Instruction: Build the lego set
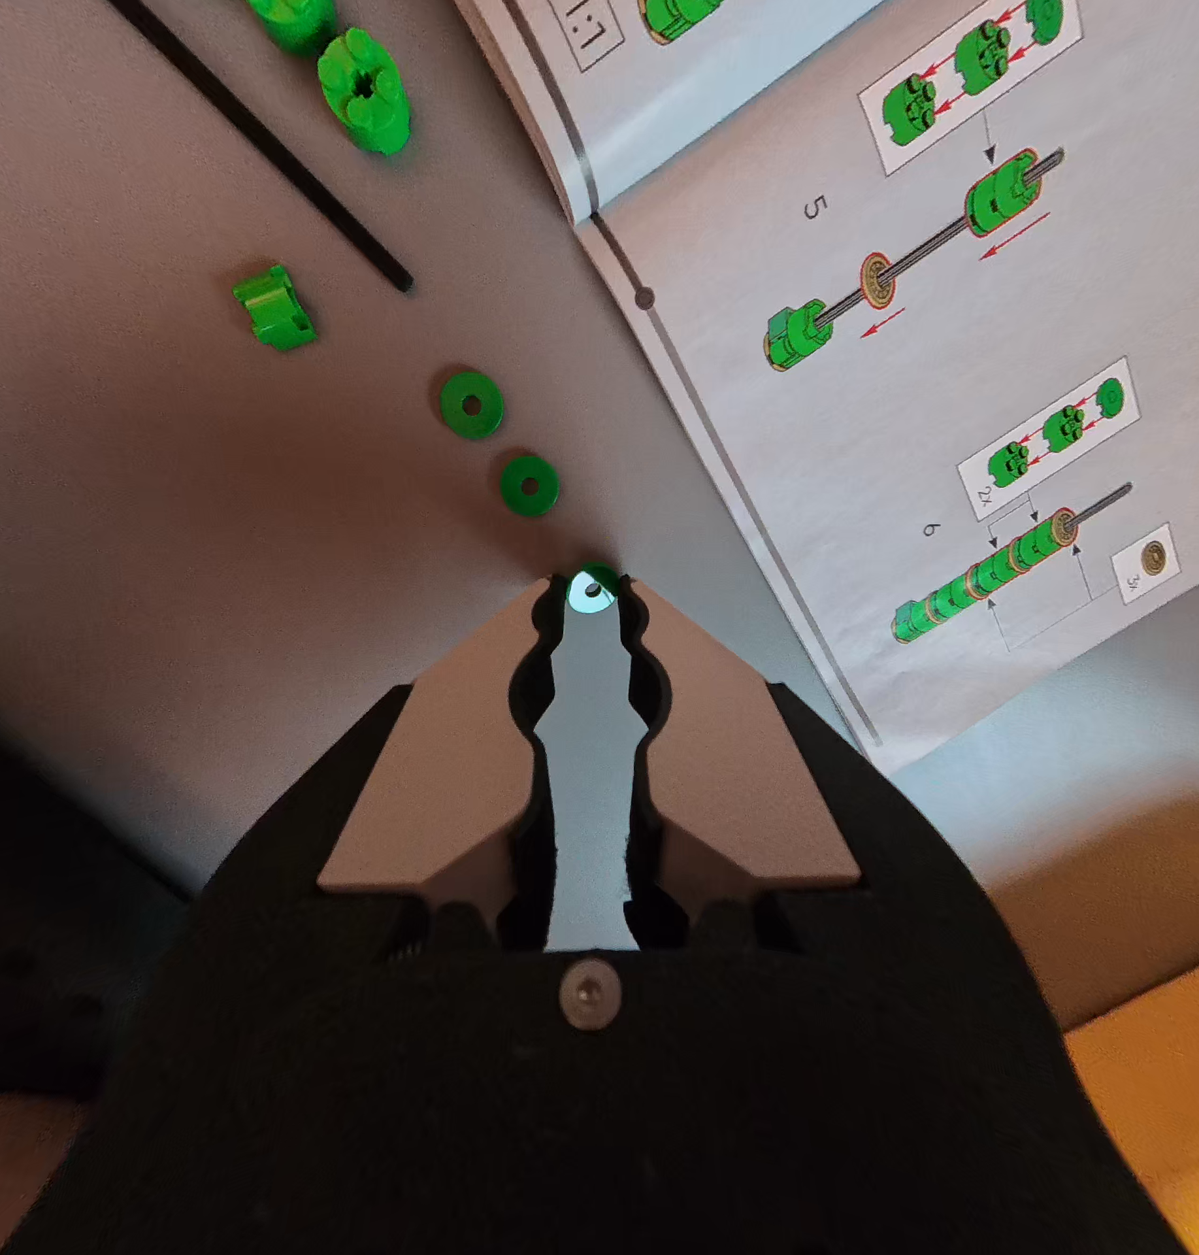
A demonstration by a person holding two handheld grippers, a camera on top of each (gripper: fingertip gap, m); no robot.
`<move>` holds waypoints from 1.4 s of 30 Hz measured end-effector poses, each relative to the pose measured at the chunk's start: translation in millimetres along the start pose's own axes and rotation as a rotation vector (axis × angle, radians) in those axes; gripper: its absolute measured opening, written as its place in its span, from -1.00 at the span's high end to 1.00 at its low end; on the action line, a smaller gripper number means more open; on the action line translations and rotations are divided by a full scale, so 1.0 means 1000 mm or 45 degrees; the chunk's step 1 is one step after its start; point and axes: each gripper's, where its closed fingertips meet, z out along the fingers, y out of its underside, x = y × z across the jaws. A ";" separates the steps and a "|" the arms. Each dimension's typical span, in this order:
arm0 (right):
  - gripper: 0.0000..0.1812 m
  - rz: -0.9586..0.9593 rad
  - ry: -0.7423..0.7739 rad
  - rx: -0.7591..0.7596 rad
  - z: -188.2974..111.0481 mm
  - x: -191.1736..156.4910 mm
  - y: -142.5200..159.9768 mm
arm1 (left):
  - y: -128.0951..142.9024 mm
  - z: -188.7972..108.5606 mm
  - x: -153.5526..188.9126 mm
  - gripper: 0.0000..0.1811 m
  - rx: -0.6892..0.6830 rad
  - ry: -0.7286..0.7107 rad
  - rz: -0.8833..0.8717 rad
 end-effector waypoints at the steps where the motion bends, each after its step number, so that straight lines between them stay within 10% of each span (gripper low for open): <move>1: 0.83 0.008 -0.006 0.003 0.000 0.000 0.000 | 0.000 0.000 -0.001 0.53 -0.005 -0.015 0.009; 26: 0.72 0.037 -0.057 0.225 -0.018 0.010 -0.004 | -0.015 -0.029 -0.008 0.50 0.082 -0.116 0.039; 35: 0.46 0.077 0.521 1.128 -0.137 0.073 -0.068 | -0.061 -0.167 -0.059 0.46 0.475 -0.949 0.364; 42: 0.39 0.175 0.708 1.339 -0.167 0.091 -0.066 | -0.077 -0.242 -0.041 0.60 0.739 -1.455 0.809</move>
